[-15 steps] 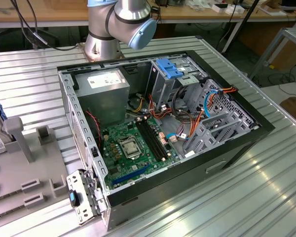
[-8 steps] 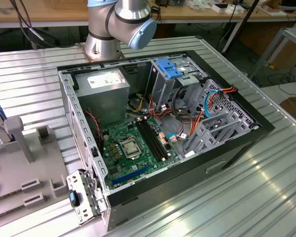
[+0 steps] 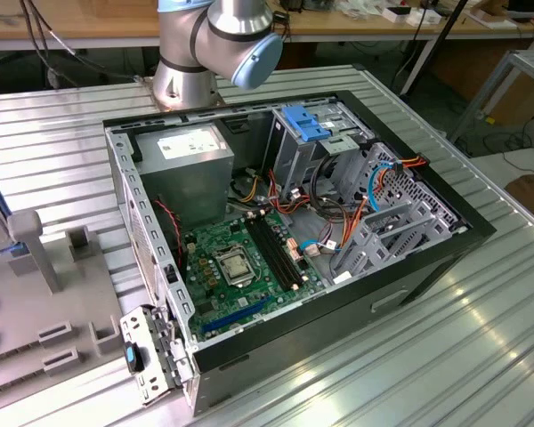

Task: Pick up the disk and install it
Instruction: 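Pick up the disk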

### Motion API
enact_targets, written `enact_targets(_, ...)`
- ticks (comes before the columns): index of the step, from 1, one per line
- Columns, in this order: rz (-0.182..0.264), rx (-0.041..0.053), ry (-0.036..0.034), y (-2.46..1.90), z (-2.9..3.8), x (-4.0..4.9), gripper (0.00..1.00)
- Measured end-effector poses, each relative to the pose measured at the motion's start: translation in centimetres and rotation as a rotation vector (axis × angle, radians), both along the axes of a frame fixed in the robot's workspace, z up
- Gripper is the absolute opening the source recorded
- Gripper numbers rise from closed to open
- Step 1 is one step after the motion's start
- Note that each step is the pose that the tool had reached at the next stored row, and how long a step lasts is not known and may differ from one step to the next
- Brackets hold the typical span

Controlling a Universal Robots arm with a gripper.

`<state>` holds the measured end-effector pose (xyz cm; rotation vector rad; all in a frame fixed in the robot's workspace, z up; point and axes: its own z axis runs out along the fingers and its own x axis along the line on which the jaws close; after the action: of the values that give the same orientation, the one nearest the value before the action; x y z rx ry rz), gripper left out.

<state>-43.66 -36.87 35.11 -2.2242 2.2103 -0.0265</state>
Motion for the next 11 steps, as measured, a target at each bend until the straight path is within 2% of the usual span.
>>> enact_targets(6, 0.000, 0.0001, -0.0001, 0.00, 2.17, 0.00, 0.37)
enact_targets(8, 0.000, 0.0000, 0.0000, 0.00, 2.64, 0.00, 0.37)
enact_targets(11, 0.000, 0.0001, -0.0001, 0.00, 4.18, 0.00, 0.37)
